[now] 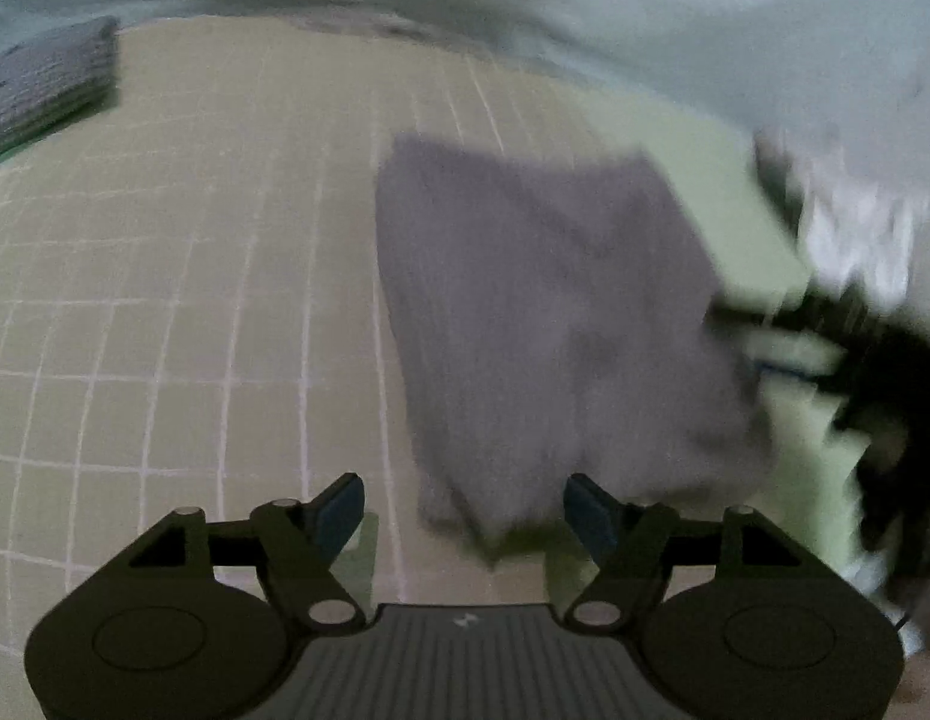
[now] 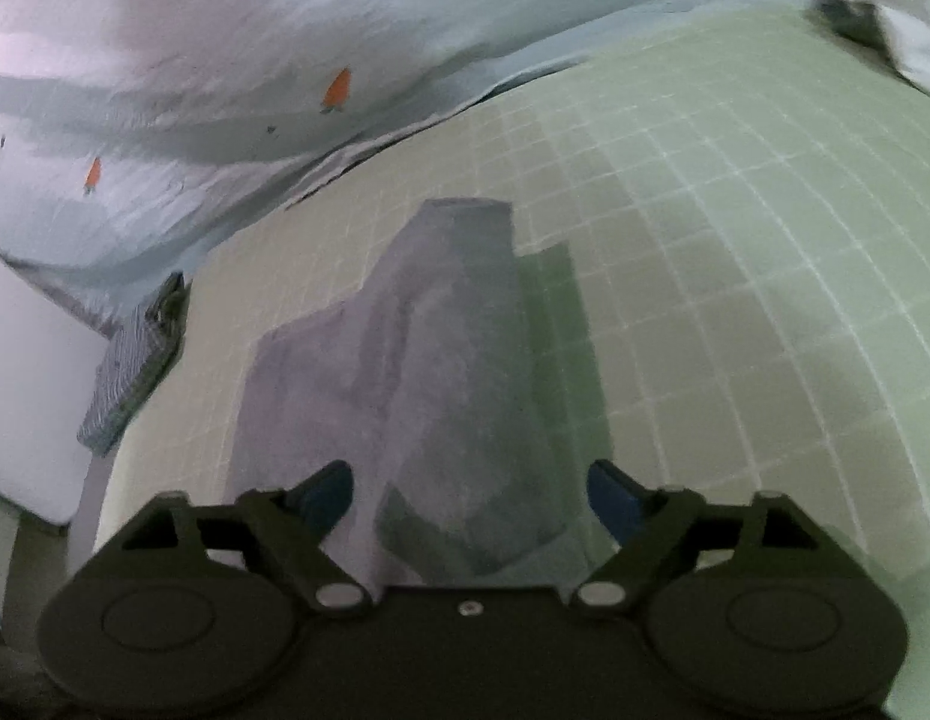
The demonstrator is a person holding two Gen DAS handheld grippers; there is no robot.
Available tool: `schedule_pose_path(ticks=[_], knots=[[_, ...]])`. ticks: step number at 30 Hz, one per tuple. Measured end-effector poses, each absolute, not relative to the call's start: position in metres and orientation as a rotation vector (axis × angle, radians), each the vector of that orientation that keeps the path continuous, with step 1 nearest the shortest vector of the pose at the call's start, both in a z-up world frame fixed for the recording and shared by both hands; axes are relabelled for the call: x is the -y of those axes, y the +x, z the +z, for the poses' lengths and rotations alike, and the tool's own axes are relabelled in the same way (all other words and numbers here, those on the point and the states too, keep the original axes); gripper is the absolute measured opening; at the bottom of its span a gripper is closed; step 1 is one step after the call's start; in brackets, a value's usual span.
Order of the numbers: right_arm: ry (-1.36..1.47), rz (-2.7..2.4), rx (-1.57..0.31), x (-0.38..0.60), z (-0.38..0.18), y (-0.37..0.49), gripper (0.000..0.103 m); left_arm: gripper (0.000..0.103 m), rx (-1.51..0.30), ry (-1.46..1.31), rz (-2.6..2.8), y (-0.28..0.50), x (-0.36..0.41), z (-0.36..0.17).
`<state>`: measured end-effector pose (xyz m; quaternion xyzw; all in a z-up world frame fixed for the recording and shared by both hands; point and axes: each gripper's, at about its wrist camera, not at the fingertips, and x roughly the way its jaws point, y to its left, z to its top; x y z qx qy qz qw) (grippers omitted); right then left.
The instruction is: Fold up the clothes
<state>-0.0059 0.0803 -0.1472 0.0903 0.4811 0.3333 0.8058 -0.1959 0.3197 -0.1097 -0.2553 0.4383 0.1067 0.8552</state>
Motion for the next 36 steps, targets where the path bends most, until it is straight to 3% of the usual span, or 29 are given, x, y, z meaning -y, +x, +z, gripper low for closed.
schedule_pose_path(ticks=[4, 9, 12, 14, 16, 17, 18, 19, 23, 27, 31, 36], knots=[[0.155, 0.75, -1.067, -0.095, -0.157, 0.01, 0.093, 0.081, -0.853, -0.633, 0.327, -0.18, -0.34, -0.11], [0.123, 0.806, -1.109, -0.11, -0.166, 0.03, 0.091, 0.081, -0.912, -0.674, 0.346, -0.128, -0.348, -0.14], [0.111, 0.849, -1.123, -0.115, -0.17, 0.037, 0.088, 0.084, -0.919, -0.687, 0.351, -0.11, -0.344, -0.152], [0.11, 0.885, -1.125, -0.118, -0.171, 0.04, 0.08, 0.083, -0.899, -0.682, 0.344, -0.103, -0.337, -0.154], [0.123, 0.914, -1.145, -0.12, -0.173, 0.043, 0.053, 0.065, -0.894, -0.657, 0.363, -0.098, -0.329, -0.154], [0.134, 0.928, -1.155, -0.12, -0.174, 0.046, 0.047, 0.054, -0.895, -0.65, 0.373, -0.096, -0.325, -0.154], [0.147, 0.948, -1.156, -0.121, -0.174, 0.048, 0.042, 0.03, -0.896, -0.663, 0.386, -0.095, -0.324, -0.154], [0.158, 0.976, -1.157, -0.122, -0.174, 0.05, 0.037, 0.024, -0.893, -0.696, 0.4, -0.097, -0.326, -0.154], [0.208, 1.061, -1.158, -0.132, -0.164, 0.063, 0.028, 0.018, -0.804, -0.787, 0.432, -0.113, -0.34, -0.137], [0.261, 1.142, -1.081, -0.148, -0.128, 0.061, 0.027, 0.017, -0.681, -0.731, 0.451, -0.128, -0.351, -0.09], [0.339, 1.245, -0.888, -0.17, -0.068, 0.04, 0.027, 0.017, -0.503, -0.597, 0.46, -0.155, -0.364, -0.029], [0.314, 1.244, -0.803, -0.223, -0.038, 0.005, 0.027, 0.017, -0.424, -0.625, 0.472, -0.192, -0.423, -0.013]])
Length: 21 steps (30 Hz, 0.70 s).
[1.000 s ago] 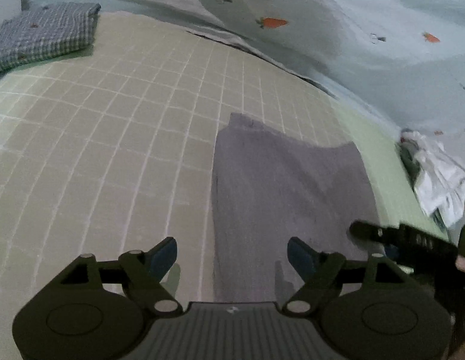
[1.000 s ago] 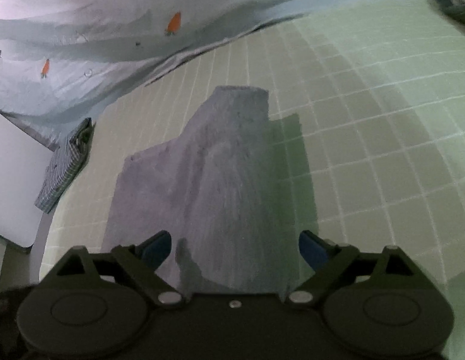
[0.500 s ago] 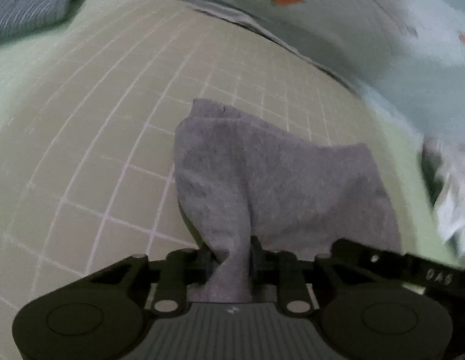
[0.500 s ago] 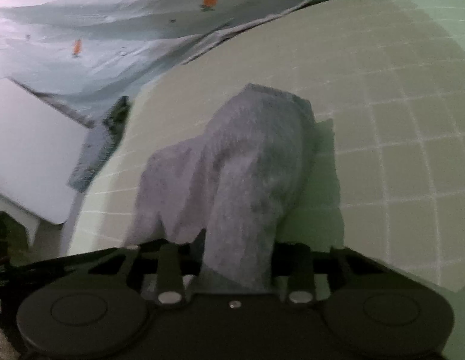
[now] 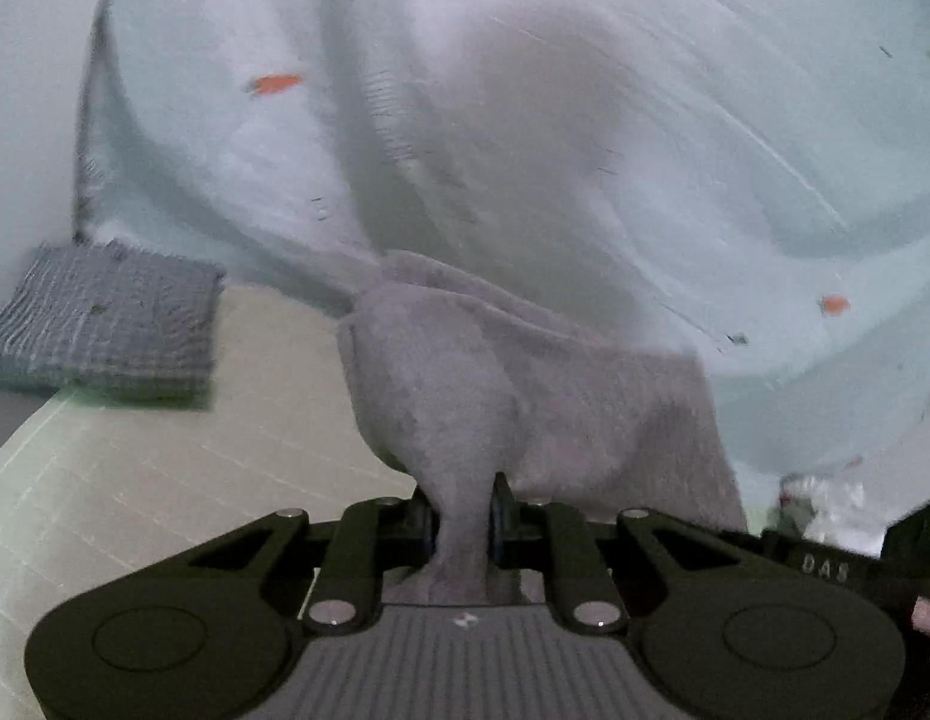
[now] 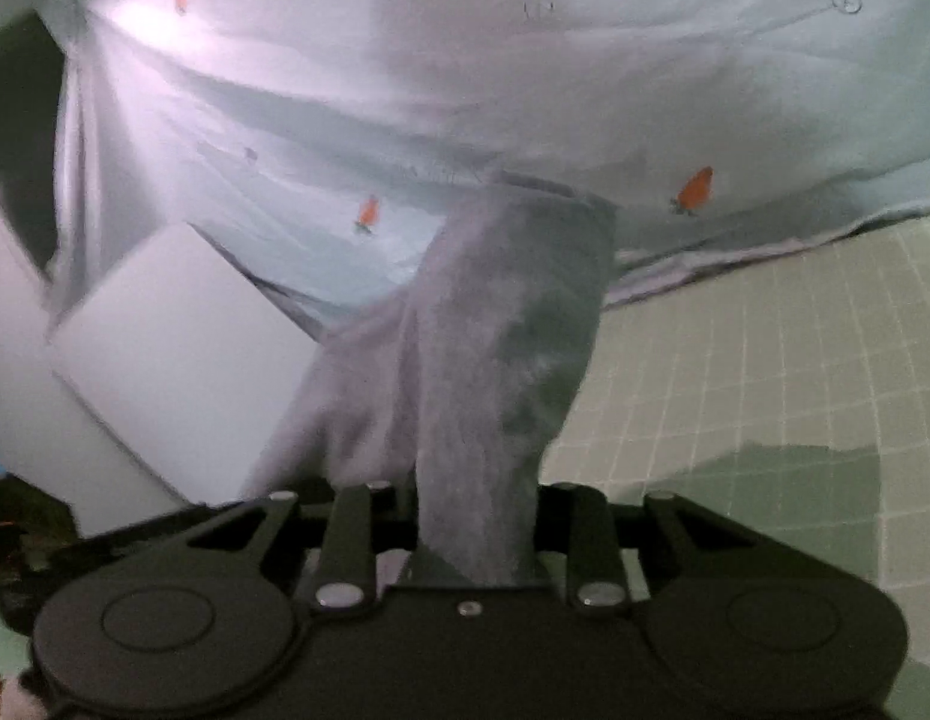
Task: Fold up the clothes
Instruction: 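Carry the grey bundle with the right gripper onto the plaid shirt stack and release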
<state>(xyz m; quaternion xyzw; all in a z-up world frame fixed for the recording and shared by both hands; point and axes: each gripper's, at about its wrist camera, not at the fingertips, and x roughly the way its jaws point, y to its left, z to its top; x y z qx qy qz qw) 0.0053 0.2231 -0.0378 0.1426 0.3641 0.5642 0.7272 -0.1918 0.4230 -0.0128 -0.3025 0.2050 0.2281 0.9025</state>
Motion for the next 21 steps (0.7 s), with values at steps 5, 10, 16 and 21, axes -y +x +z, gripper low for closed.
schedule_pose_path(ticks=[5, 10, 16, 21], knots=[[0.238, 1.3, -0.745, -0.293, -0.012, -0.04, 0.027, 0.017, -0.372, -0.615, 0.511, -0.23, -0.476, -0.01], [0.235, 1.34, -0.809, -0.387, -0.018, -0.048, 0.027, 0.017, -0.338, -0.641, 0.572, -0.255, -0.565, -0.013], [0.243, 1.407, -0.861, -0.522, -0.021, -0.021, 0.027, 0.017, -0.271, -0.652, 0.63, -0.262, -0.688, -0.009], [0.219, 1.419, -0.902, -0.626, -0.047, 0.011, 0.042, 0.028, -0.3, -0.668, 0.739, -0.236, -0.782, -0.043]])
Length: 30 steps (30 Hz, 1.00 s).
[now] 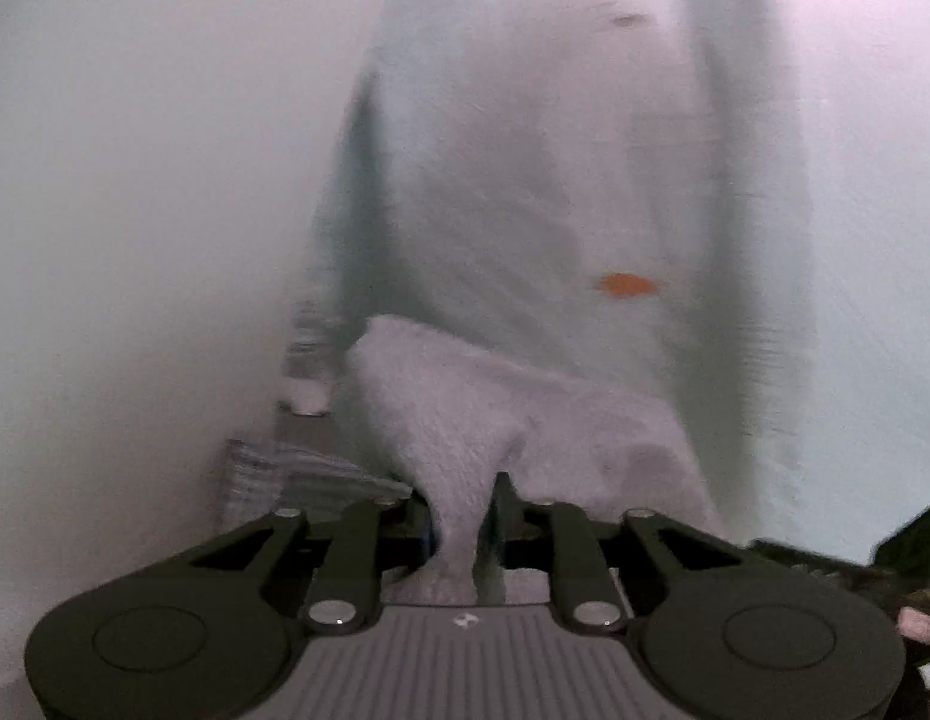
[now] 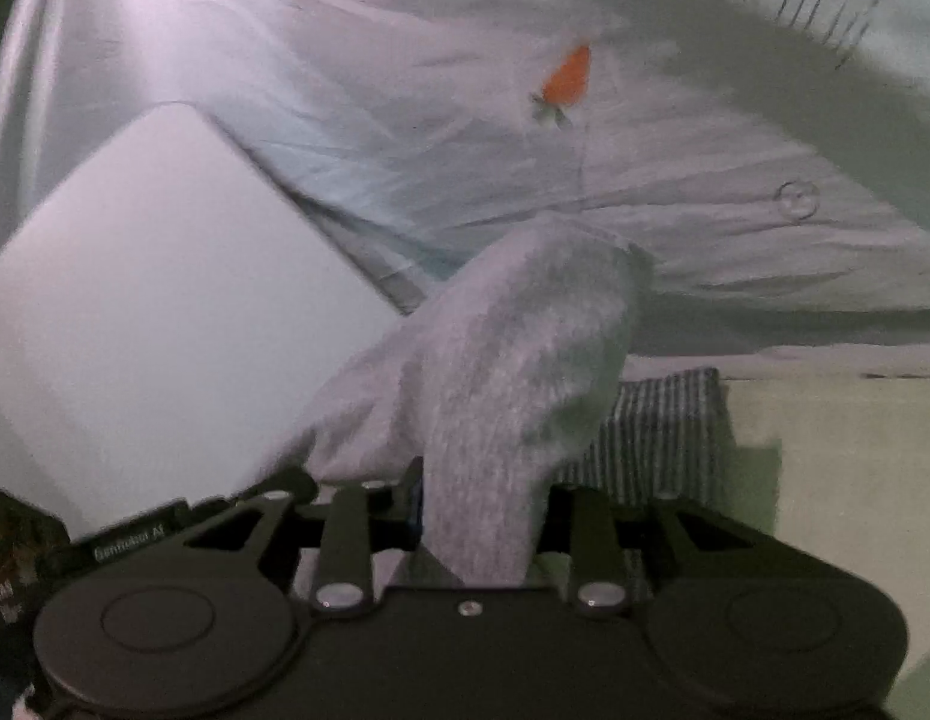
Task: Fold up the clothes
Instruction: 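Carry the grey bundle with the right gripper onto the plaid shirt stack and release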
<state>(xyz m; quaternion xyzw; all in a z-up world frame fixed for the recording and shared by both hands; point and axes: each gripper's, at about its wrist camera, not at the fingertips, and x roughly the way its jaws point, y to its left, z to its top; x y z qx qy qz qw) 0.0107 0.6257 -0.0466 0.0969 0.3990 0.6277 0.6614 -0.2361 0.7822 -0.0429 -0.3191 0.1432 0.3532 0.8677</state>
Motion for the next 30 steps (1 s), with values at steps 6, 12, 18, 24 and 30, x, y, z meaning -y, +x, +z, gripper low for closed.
schedule_pose_path(ticks=[6, 12, 18, 24, 30], knots=[[0.186, 1.315, -1.136, -0.658, -0.136, 0.042, 0.054, 0.031, -0.434, -0.923, 0.805, -0.246, -0.827, -0.142], [0.106, 1.325, -1.099, -0.604, -0.145, 0.028, 0.052, 0.035, -0.38, -0.953, 0.768, -0.277, -0.783, -0.151], [-0.084, 1.247, -1.093, -0.574, -0.147, -0.004, 0.052, 0.063, -0.546, -0.836, 0.83, -0.281, -0.743, -0.148], [-0.2, 1.178, -0.919, -0.527, -0.112, -0.045, 0.085, 0.103, -0.573, -0.668, 0.877, -0.292, -0.686, -0.122], [-0.24, 1.15, -0.683, -0.469, -0.069, -0.082, 0.103, 0.103, -0.537, -0.597, 0.877, -0.289, -0.626, -0.082]])
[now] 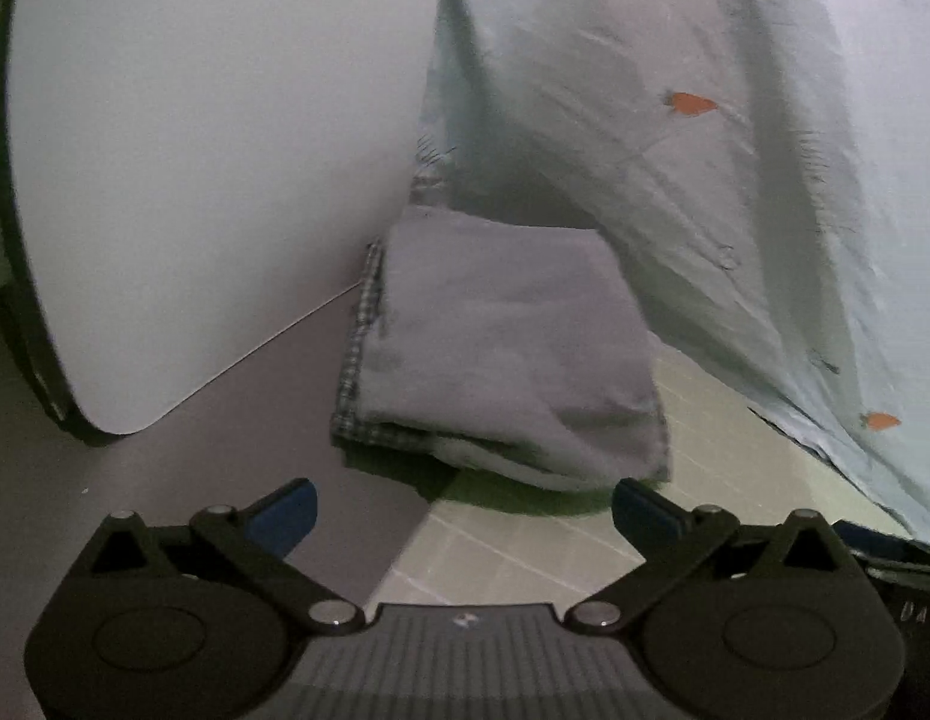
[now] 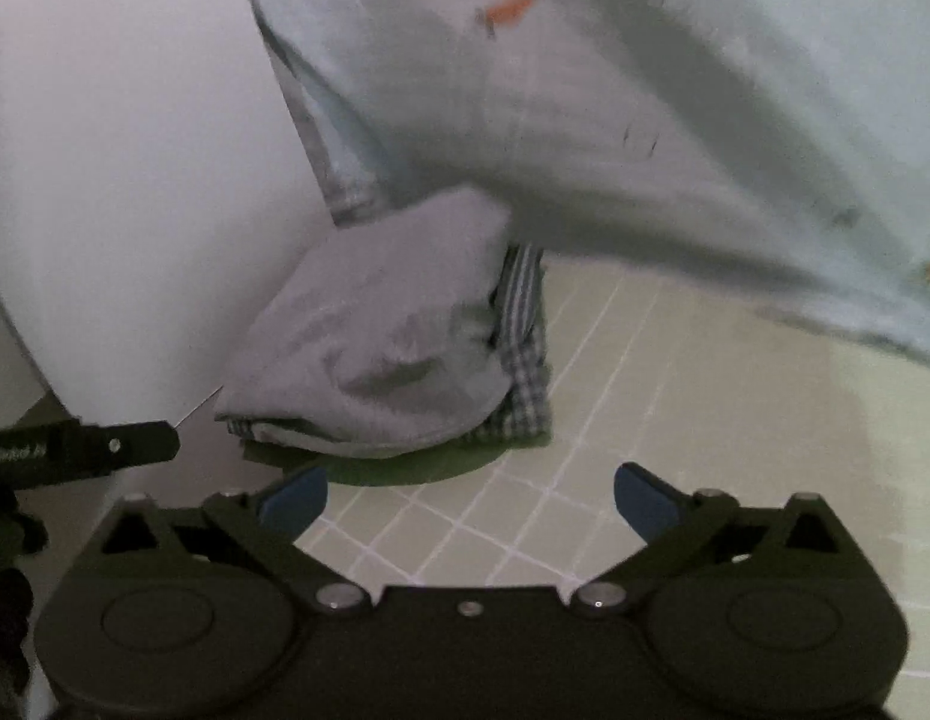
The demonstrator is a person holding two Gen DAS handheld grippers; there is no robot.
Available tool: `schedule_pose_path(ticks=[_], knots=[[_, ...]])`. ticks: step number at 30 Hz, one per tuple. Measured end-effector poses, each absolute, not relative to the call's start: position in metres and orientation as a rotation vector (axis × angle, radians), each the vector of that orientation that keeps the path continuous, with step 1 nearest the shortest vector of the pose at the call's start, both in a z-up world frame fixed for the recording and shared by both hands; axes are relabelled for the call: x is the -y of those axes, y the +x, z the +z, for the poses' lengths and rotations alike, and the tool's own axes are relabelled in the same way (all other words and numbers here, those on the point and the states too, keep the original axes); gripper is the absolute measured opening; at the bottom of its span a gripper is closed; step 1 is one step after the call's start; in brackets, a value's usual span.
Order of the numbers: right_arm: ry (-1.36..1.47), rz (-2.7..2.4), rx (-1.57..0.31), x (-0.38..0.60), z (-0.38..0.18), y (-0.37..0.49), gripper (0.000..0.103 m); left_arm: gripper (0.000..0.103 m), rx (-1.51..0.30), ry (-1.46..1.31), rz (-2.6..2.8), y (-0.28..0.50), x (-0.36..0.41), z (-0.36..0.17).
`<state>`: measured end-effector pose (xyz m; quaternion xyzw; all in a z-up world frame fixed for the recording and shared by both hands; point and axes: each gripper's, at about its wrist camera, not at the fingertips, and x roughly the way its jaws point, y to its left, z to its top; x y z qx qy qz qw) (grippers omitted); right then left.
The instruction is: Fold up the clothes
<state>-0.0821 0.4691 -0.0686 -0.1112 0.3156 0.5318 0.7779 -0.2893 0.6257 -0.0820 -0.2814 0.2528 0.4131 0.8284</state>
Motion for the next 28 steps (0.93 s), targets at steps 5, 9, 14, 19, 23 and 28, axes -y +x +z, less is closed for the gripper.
schedule_pose_path(ticks=[5, 9, 14, 19, 23, 28], knots=[[-0.242, 1.148, -0.659, -0.426, -0.046, -0.096, 0.103, 0.103, -0.516, -0.525, 0.958, -0.292, -0.555, -0.054], [-0.259, 1.133, -0.677, -0.385, -0.04, -0.108, 0.103, 0.103, -0.513, -0.544, 0.968, -0.299, -0.5, -0.044], [-0.288, 1.123, -0.652, -0.342, -0.038, -0.122, 0.103, 0.103, -0.571, -0.513, 0.978, -0.305, -0.446, -0.046], [-0.316, 1.134, -0.627, -0.315, -0.038, -0.133, 0.103, 0.103, -0.592, -0.515, 0.991, -0.317, -0.42, -0.048], [-0.33, 1.128, -0.626, -0.3, -0.04, -0.139, 0.103, 0.103, -0.58, -0.508, 0.991, -0.325, -0.411, -0.045], [-0.331, 1.115, -0.621, -0.287, -0.039, -0.143, 0.103, 0.103, -0.573, -0.485, 0.98, -0.331, -0.401, -0.042]])
